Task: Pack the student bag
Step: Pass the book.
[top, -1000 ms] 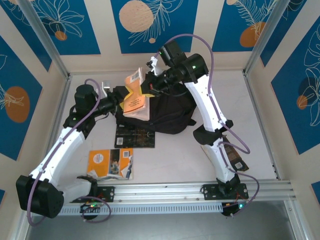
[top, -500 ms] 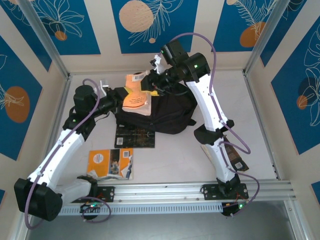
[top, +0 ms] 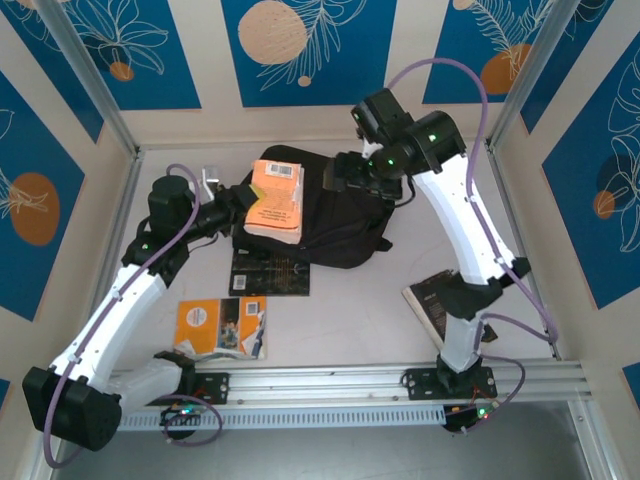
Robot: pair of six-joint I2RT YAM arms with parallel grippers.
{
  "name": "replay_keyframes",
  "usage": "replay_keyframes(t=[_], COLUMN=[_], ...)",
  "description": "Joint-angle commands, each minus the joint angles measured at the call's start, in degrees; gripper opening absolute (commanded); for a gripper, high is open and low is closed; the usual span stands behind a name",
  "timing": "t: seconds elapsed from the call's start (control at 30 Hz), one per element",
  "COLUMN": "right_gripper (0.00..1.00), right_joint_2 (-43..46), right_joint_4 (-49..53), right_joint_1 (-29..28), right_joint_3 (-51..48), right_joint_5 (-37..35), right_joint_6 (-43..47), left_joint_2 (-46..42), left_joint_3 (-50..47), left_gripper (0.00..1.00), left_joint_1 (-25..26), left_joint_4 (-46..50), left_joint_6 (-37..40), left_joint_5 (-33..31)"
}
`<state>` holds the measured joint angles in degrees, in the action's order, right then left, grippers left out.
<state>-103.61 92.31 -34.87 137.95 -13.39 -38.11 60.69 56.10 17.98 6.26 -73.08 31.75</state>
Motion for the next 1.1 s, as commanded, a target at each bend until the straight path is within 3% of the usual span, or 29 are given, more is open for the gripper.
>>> replay_keyframes(t=[0.0,0.1,0.2,0.33,0.4,0.53,0.8,1.0,1.07], right_gripper=[0.92,0.92,0.89,0.88,0.89,1.0,0.99,1.0,0.95], right_joint_2=[10.0,22.21,34.4,43.25,44.08,46.11,47.05,44.0,43.74], right_joint_4=[-2.89,-13.46,-28.47,-50.25,-60.26,-71.51,-89.19,-96.89,-98.63], right_joint_1=[2.14,8.22,15.91,20.81,20.5,19.84,17.61,13.64,13.13], right_joint_3=[-14.67,-34.6,-53.29,-67.26,-70.03,-71.71,-82.24,-83.1,-83.2], right_joint_5=[-0.57,8.13,25.45,48.67,56.34,58.77,56.23,53.96,52.92], right_joint_6=[0.26,-2.04,-2.89,-9.12,-14.05,-20.19,-33.69,-37.87,-38.82], left_joint_2=[-0.54,0.68,2.17,4.64,5.94,7.67,10.49,11.01,11.19], left_joint_3=[3.39,5.65,7.86,10.47,11.7,14.45,17.7,17.7,18.03], left_gripper=[0.0,0.0,0.0,0.0,0.0,0.0,0.0,0.0,0.0], left_joint_1=[2.27,4.9,7.81,11.01,12.3,14.35,17.25,18.37,18.78], left_joint_4=[-2.8,-0.58,1.32,3.39,2.99,1.97,-3.31,-5.08,-3.38], left_joint_6=[1.28,3.55,5.93,9.23,9.79,9.63,5.82,4.73,5.98], left_joint_5=[-0.21,-0.5,0.1,2.24,3.86,4.38,4.48,4.38,4.3])
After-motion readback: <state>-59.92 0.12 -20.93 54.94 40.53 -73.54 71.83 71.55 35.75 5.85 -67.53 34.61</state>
